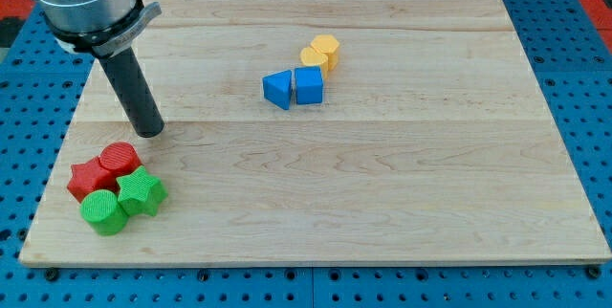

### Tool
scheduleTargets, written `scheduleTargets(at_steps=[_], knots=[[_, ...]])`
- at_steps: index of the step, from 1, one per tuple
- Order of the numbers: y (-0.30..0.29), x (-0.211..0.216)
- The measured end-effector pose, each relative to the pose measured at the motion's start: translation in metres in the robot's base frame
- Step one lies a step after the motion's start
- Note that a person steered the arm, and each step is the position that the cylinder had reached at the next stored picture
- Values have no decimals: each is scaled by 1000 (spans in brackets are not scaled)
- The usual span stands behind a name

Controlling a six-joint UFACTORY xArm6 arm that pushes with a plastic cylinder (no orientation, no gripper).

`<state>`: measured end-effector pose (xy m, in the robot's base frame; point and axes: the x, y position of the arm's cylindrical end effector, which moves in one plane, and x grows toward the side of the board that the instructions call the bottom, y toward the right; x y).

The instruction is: Push the blue cube up a bit

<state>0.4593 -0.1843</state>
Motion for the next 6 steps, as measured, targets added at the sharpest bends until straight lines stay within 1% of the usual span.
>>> scheduleTargets(at_steps=[2,3,4,5,6], knots=[[8,0],[72,-24],[125,-19],[153,5],[198,-11]])
